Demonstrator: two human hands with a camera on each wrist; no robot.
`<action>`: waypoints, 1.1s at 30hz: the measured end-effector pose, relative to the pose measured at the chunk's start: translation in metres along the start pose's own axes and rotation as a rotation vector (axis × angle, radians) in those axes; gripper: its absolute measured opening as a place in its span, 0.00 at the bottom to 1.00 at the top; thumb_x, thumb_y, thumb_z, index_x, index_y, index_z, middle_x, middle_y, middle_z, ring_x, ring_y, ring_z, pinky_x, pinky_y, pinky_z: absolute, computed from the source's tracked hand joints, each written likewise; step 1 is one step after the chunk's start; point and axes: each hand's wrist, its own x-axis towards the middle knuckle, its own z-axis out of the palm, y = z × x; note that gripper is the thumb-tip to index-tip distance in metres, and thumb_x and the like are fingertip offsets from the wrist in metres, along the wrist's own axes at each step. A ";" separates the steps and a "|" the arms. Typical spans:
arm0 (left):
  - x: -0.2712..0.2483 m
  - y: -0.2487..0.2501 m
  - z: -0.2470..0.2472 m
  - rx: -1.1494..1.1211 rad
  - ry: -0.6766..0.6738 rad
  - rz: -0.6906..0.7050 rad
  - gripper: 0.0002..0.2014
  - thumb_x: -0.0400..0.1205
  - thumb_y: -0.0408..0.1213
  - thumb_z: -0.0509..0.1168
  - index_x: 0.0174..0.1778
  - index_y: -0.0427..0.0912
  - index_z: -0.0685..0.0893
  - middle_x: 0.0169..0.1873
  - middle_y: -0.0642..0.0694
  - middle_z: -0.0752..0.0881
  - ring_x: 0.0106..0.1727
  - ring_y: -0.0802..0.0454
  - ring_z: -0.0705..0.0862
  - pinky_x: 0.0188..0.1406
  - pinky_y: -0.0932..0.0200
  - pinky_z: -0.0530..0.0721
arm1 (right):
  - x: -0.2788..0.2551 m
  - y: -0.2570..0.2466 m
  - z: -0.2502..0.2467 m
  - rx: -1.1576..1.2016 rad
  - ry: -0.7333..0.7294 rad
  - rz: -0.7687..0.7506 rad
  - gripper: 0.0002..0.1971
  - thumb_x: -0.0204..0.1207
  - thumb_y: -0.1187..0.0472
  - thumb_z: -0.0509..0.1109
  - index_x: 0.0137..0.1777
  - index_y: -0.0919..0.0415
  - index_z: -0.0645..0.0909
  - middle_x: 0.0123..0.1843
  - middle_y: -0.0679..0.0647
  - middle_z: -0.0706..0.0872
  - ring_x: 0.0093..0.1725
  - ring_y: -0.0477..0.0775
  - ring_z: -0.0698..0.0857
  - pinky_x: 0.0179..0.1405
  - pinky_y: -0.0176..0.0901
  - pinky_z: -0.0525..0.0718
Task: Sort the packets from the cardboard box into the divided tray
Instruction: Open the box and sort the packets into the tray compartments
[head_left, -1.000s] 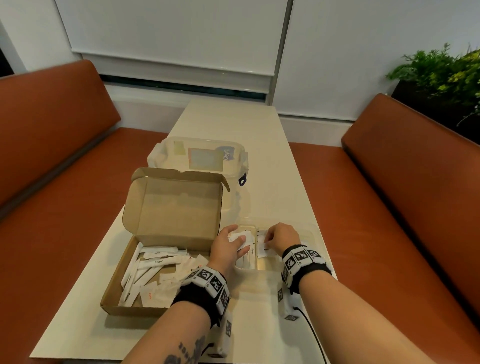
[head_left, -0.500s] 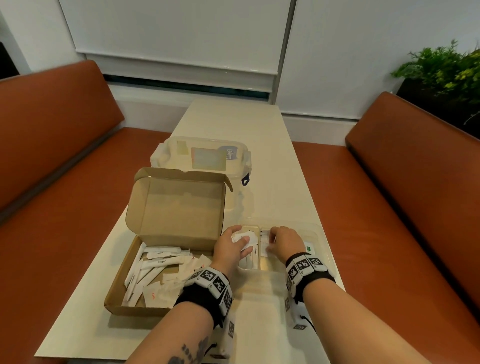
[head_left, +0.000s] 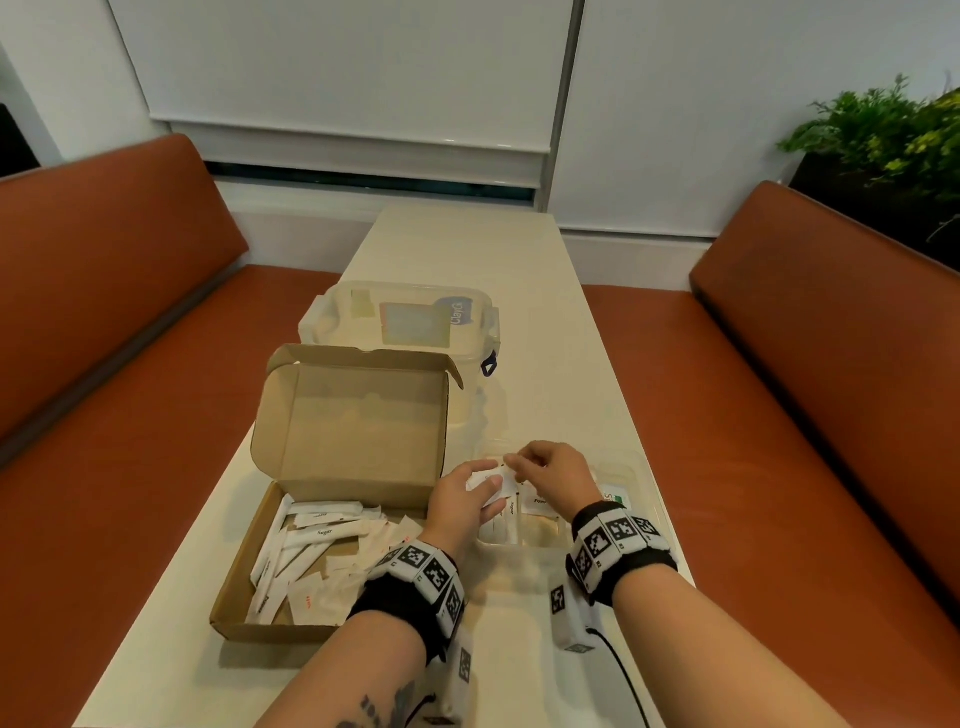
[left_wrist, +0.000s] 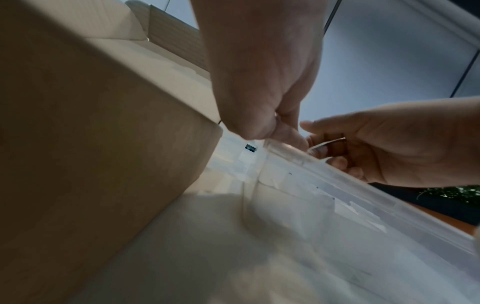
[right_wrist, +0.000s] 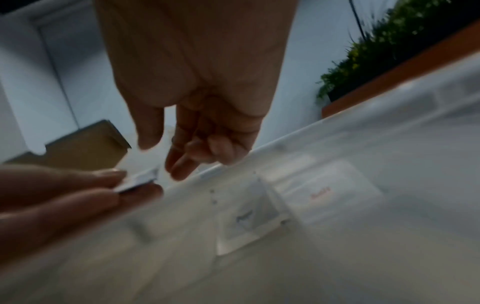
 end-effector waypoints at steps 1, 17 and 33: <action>0.000 0.000 0.000 -0.005 -0.006 -0.006 0.07 0.83 0.30 0.64 0.55 0.37 0.83 0.52 0.49 0.77 0.54 0.51 0.82 0.36 0.70 0.87 | -0.002 -0.001 0.001 0.051 -0.027 -0.002 0.07 0.73 0.57 0.74 0.41 0.62 0.87 0.35 0.51 0.87 0.33 0.44 0.81 0.33 0.32 0.77; -0.001 0.008 0.001 0.006 -0.019 -0.071 0.12 0.84 0.25 0.58 0.60 0.38 0.81 0.52 0.41 0.80 0.55 0.45 0.83 0.41 0.64 0.88 | 0.000 0.006 -0.019 0.124 -0.054 0.026 0.02 0.73 0.64 0.75 0.43 0.62 0.88 0.30 0.48 0.85 0.23 0.37 0.77 0.22 0.23 0.73; -0.003 0.008 0.002 0.025 -0.008 -0.057 0.07 0.84 0.25 0.60 0.56 0.33 0.80 0.55 0.37 0.80 0.50 0.46 0.83 0.36 0.68 0.88 | -0.012 0.010 -0.006 0.310 -0.126 0.185 0.09 0.70 0.67 0.77 0.36 0.59 0.79 0.33 0.54 0.85 0.25 0.45 0.80 0.21 0.34 0.78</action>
